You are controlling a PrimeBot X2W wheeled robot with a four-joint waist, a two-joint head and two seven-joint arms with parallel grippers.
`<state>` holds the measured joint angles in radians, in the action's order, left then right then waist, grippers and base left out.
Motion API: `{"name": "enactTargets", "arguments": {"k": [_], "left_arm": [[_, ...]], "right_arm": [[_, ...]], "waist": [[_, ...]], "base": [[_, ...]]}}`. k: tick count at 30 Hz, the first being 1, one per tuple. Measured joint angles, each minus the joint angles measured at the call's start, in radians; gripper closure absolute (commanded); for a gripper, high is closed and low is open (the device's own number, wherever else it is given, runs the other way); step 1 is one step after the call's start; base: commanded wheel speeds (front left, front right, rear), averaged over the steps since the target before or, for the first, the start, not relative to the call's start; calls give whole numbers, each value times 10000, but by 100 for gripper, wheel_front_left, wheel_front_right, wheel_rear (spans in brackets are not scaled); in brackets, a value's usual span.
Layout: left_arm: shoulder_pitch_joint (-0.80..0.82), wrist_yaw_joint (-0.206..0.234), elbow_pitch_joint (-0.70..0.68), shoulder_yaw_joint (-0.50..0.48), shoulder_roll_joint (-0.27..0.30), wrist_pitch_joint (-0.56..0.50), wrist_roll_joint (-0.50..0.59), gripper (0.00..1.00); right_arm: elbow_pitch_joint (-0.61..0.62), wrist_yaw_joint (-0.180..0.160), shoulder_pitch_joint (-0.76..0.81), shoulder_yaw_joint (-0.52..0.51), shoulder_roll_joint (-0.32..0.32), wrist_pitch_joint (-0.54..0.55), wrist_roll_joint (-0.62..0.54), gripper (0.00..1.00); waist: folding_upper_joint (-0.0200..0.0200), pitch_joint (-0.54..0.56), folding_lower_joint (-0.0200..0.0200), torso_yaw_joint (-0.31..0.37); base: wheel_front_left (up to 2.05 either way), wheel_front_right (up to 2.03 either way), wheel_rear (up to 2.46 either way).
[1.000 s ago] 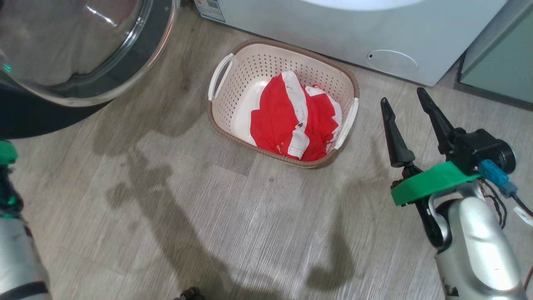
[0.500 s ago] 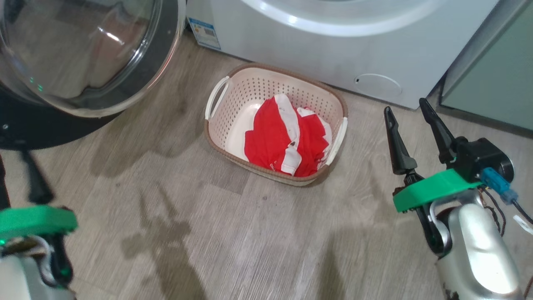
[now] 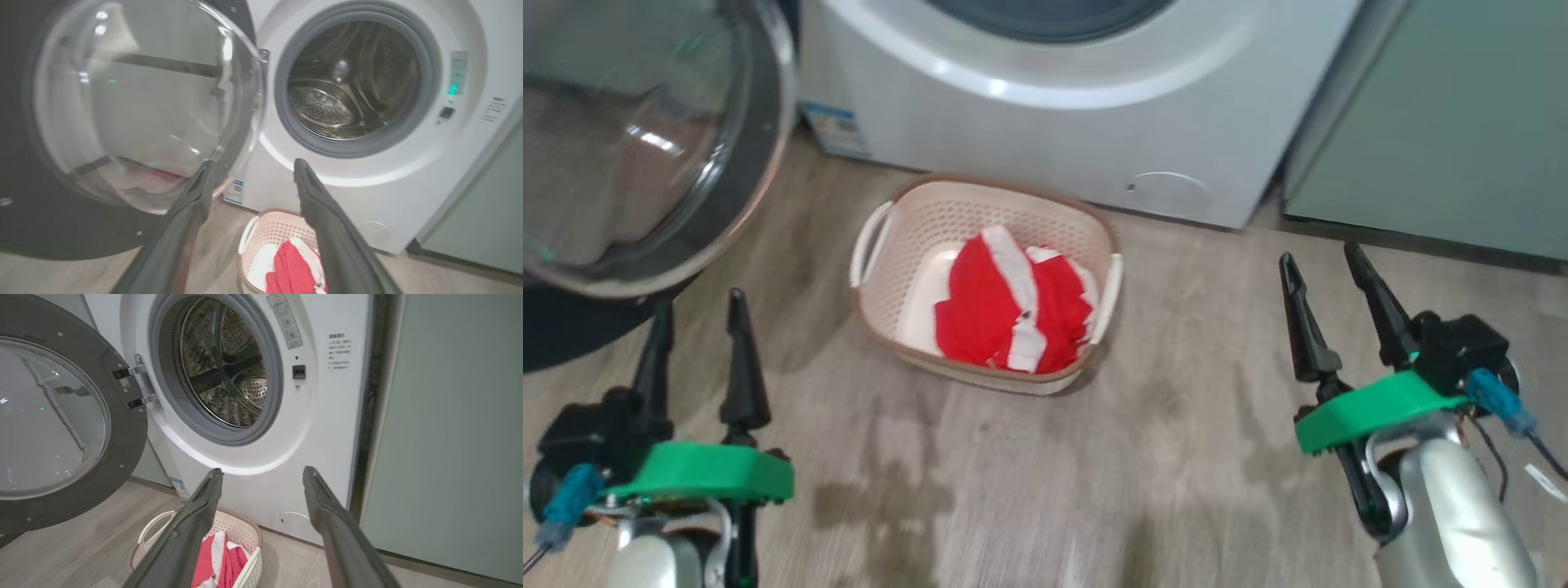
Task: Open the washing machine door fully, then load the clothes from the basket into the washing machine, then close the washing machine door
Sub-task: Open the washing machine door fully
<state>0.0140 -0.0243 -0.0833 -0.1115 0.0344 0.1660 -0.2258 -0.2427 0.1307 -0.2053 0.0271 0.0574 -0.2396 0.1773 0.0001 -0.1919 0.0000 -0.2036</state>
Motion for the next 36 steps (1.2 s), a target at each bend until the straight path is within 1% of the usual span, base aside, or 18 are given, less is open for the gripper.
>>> {"name": "enactTargets", "arguments": {"k": [5, 10, 18, 25, 36], "left_arm": [[-125, -163, -134, 433, 92, -345, 178, 0], [-185, -215, -132, 761, 192, -522, 364, 0], [-441, -268, 186, 1104, 247, -560, 439, 0], [-783, -238, 337, 1191, 251, -560, 514, 0], [-788, -75, 337, 1244, 313, -564, 512, 0]], "right_arm": [[-40, 0, 371, -8, -8, -52, 90, 0], [15, 0, 636, -31, -15, -84, 88, 0], [286, 0, 1212, -153, -21, -69, 88, 0], [552, 0, 1401, -150, -33, 35, 88, 0], [667, 0, 1402, -161, -42, 113, 88, 0]], "waist": [[0, 259, 0, 779], [0, 542, 0, 1513], [0, 1078, 0, 2393], [0, 1422, 0, 2712], [0, 1405, 0, 2701]], "base": [[0, 0, 0], [0, 0, 0], [0, 0, 0], [0, 0, 0], [0, 0, 0]]}}
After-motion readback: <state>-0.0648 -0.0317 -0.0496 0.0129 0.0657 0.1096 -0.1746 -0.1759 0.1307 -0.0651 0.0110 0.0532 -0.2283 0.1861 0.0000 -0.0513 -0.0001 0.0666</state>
